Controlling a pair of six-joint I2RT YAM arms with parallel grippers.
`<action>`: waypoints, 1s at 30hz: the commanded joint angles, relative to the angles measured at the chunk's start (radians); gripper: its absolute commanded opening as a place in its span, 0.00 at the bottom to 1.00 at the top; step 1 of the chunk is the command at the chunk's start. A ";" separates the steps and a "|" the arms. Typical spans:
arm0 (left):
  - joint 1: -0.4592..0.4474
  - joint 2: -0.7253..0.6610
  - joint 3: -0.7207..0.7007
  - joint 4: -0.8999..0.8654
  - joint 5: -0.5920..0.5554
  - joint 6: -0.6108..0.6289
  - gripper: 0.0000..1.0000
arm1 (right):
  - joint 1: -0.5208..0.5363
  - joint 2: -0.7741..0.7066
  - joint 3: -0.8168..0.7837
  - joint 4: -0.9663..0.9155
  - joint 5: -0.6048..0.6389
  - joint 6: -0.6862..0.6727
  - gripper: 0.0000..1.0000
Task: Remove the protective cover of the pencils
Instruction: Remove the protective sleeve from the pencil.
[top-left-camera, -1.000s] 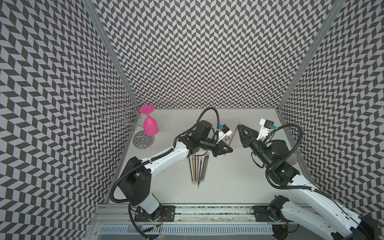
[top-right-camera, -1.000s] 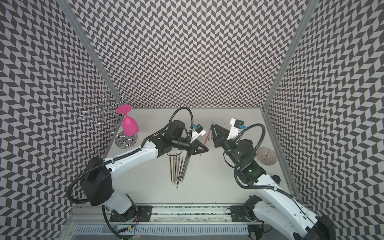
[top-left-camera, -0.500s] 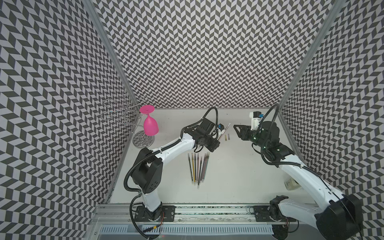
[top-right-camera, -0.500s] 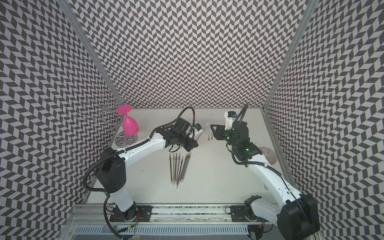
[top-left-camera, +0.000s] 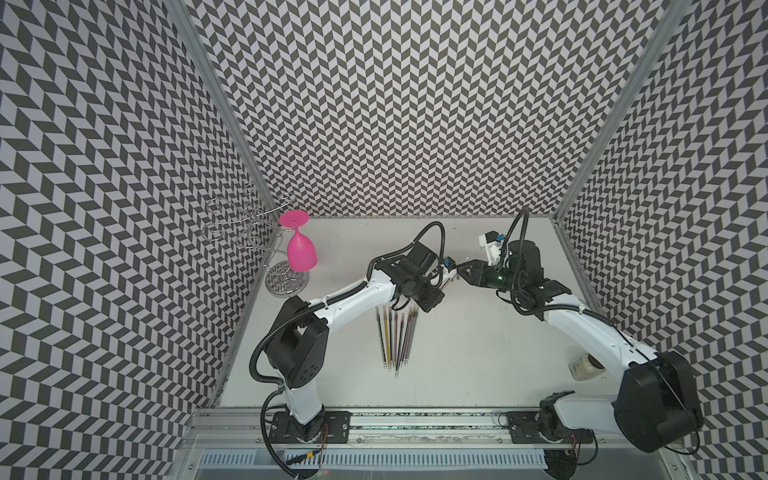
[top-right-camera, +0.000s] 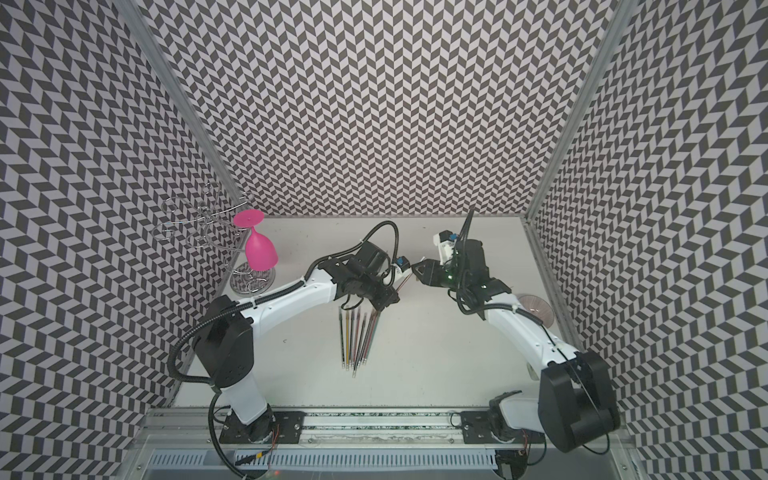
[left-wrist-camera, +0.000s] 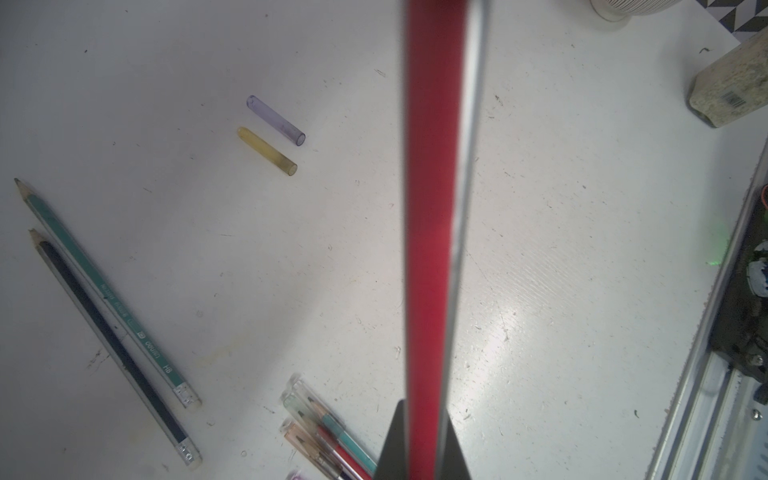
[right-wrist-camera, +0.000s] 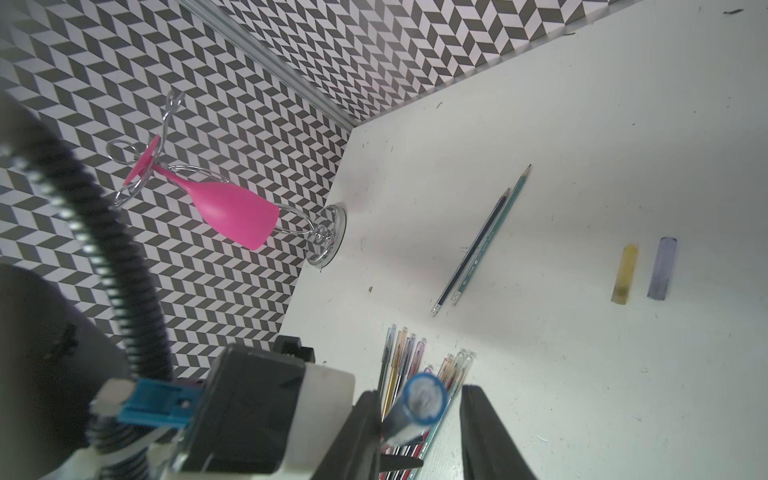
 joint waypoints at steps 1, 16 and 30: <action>-0.007 -0.002 0.025 -0.010 -0.002 0.021 0.00 | -0.023 -0.022 -0.023 0.086 -0.044 0.043 0.33; -0.016 0.006 0.025 -0.014 -0.006 0.023 0.00 | -0.083 -0.027 -0.071 0.214 -0.162 0.139 0.13; -0.022 0.020 0.029 -0.021 -0.009 0.024 0.00 | -0.140 -0.049 -0.068 0.193 -0.141 0.125 0.00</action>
